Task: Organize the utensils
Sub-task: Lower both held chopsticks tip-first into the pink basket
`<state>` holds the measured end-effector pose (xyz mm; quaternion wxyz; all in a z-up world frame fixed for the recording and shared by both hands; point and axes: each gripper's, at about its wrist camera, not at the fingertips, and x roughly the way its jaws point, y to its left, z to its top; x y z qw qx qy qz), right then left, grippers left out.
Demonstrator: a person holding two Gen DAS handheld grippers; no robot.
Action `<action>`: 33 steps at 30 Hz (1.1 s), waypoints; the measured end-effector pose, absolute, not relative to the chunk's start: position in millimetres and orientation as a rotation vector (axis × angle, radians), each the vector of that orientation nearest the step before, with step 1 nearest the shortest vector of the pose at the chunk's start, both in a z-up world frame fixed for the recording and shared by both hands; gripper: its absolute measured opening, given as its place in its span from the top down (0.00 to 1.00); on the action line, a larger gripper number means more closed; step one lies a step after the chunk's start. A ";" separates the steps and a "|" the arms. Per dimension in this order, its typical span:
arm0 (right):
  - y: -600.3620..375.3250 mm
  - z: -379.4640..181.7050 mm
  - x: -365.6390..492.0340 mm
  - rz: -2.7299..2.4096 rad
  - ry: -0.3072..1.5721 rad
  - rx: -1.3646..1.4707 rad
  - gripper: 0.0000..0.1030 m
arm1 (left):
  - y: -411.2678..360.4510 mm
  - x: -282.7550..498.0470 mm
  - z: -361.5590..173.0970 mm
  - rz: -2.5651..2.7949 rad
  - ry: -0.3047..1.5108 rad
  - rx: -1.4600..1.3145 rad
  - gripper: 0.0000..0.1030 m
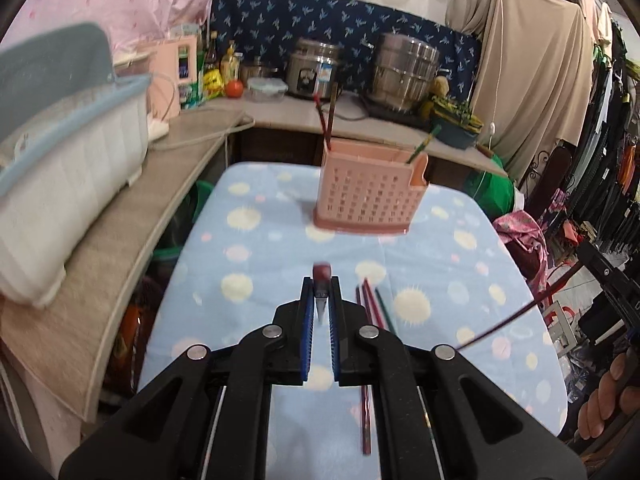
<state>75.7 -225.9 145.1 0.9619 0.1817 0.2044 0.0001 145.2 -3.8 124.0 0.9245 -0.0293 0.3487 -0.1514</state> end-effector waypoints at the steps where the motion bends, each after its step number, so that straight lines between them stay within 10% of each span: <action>1: -228.1 149.3 80.5 0.004 0.408 0.370 0.93 | -7.3 151.0 131.3 -0.308 0.698 -0.053 0.93; 22: -284.8 230.2 234.7 0.017 0.196 0.526 0.93 | -42.0 279.3 268.5 -0.271 0.335 -0.178 0.93; 33: -290.9 202.8 303.6 -0.023 0.254 0.521 0.93 | -70.1 343.7 240.7 -0.255 0.349 -0.175 0.93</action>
